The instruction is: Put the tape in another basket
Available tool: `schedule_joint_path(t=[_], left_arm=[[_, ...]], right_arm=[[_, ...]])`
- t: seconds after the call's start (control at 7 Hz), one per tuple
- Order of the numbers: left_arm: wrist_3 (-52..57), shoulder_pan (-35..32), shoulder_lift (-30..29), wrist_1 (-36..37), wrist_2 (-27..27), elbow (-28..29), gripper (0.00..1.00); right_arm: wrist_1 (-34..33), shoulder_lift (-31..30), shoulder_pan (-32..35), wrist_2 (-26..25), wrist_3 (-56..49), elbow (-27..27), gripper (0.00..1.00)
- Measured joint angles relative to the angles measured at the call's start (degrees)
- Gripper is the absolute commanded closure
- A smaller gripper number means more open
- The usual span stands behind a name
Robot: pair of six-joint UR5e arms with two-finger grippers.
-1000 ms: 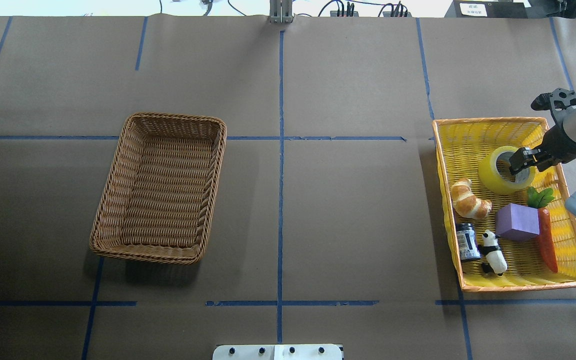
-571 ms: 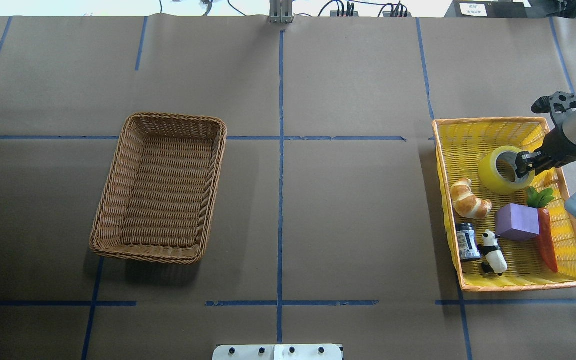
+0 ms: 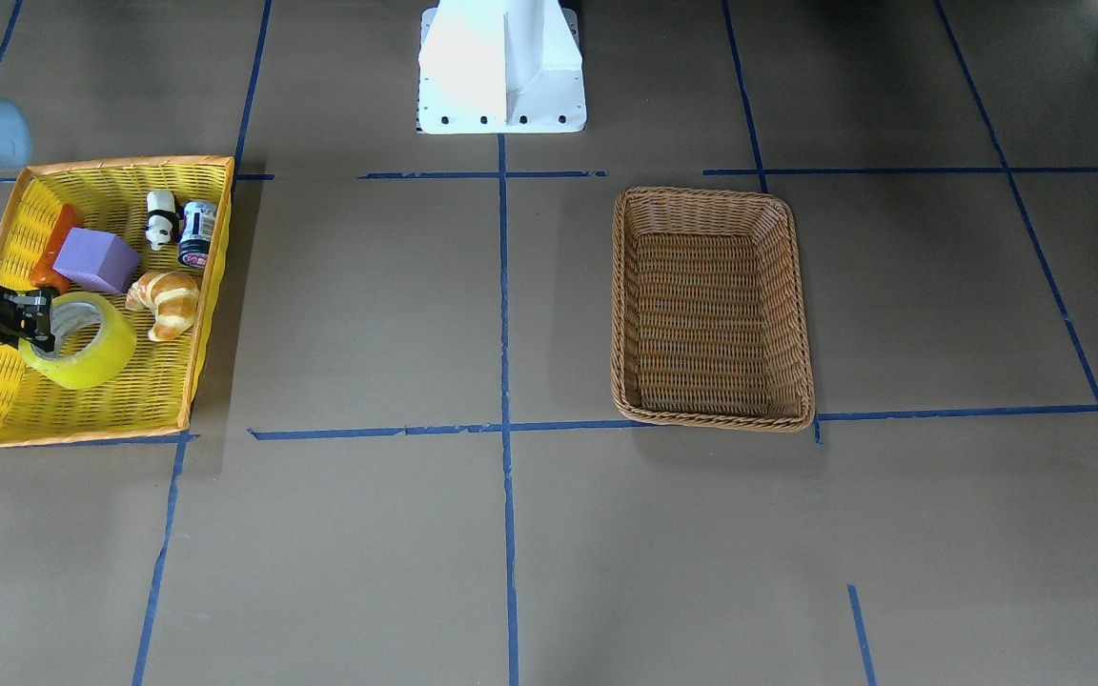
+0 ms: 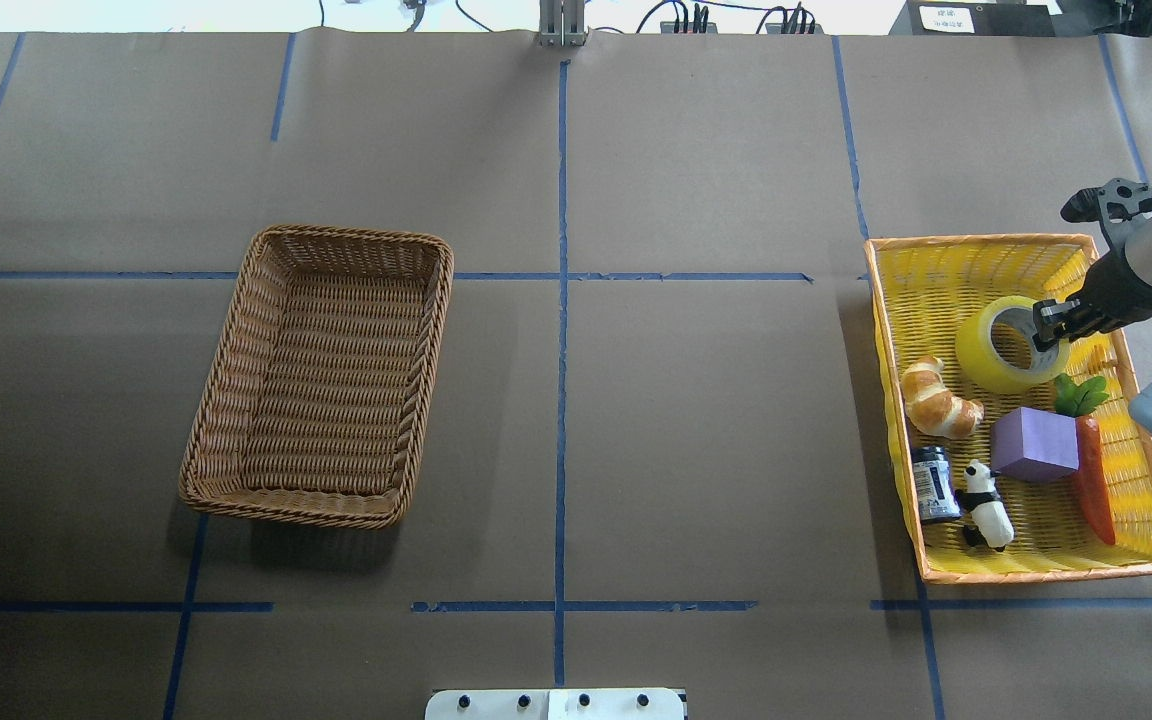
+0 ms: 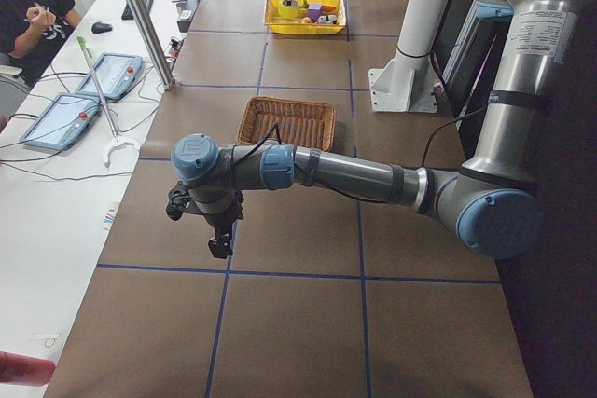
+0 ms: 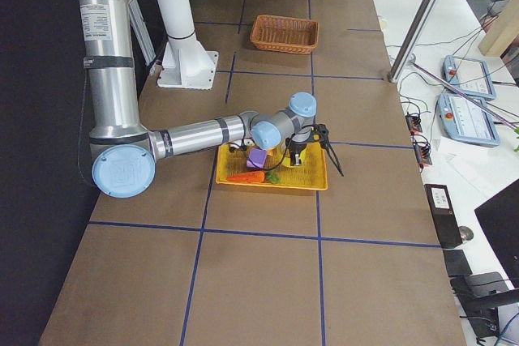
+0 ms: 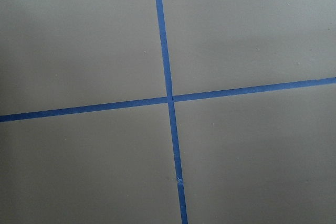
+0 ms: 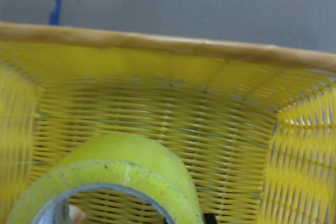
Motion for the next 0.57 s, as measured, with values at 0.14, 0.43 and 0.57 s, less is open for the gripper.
schedule_joint_path(t=[0.14, 0.43, 0.57], left_arm=[[0.0, 0.0, 0.0, 0.0, -2.8, -0.9, 0.0], [-5.8, 1.6, -0.4, -0.5, -10.2, -3.4, 0.0], [-14.0, 5.2, -1.0, -3.5, -11.7, -5.8, 0.0]], right_arm=[[0.0, 1.7, 0.2, 0.8, 3.9, 3.6, 1.0], [0.5, 11.0, -2.0, 3.0, 22.4, 6.3, 1.0], [3.8, 15.1, -4.0, 3.3, 33.9, 6.4, 1.0]])
